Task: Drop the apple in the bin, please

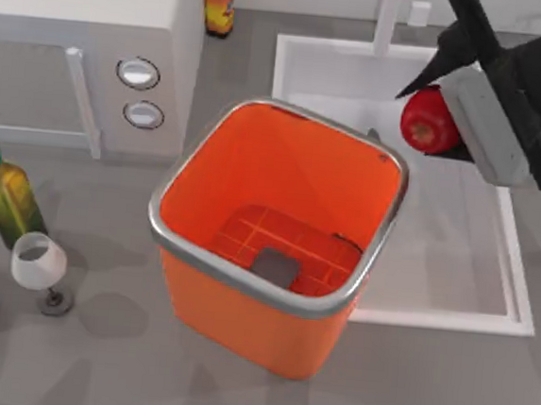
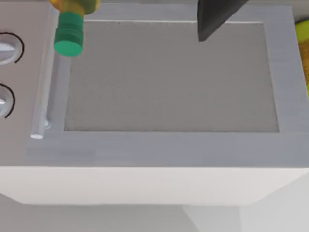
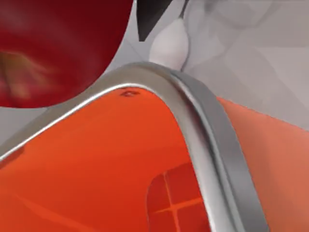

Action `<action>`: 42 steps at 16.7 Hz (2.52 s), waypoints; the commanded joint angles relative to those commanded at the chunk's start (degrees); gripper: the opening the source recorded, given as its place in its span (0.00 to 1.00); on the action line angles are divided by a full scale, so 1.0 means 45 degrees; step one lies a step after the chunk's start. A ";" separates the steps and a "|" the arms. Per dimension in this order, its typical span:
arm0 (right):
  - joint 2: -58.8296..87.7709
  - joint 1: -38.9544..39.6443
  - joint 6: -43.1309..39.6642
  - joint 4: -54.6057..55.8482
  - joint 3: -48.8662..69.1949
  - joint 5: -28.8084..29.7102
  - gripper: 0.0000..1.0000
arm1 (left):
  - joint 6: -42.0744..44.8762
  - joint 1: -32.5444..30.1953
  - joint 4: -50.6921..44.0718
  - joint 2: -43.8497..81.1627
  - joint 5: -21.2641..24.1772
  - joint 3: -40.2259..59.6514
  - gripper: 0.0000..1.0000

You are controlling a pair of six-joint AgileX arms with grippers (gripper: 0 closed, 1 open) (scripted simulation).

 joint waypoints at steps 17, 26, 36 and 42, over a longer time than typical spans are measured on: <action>0.1540 0.2292 -0.5512 0.0419 0.0080 -0.0493 0.00 | 0.0000 0.0000 0.0000 0.0000 0.0000 0.0000 1.00; 0.2487 0.3058 -0.4749 0.2477 -0.0641 -0.0116 0.00 | 0.0000 0.0000 0.0000 0.0000 0.0000 0.0000 1.00; 0.3082 0.3497 -0.4277 0.3602 -0.1092 0.0051 0.08 | 0.0000 0.0000 0.0000 0.0000 0.0000 0.0000 1.00; 0.3082 0.3497 -0.4277 0.3602 -0.1092 0.0051 0.53 | 0.0000 0.0000 0.0000 0.0000 0.0000 0.0000 1.00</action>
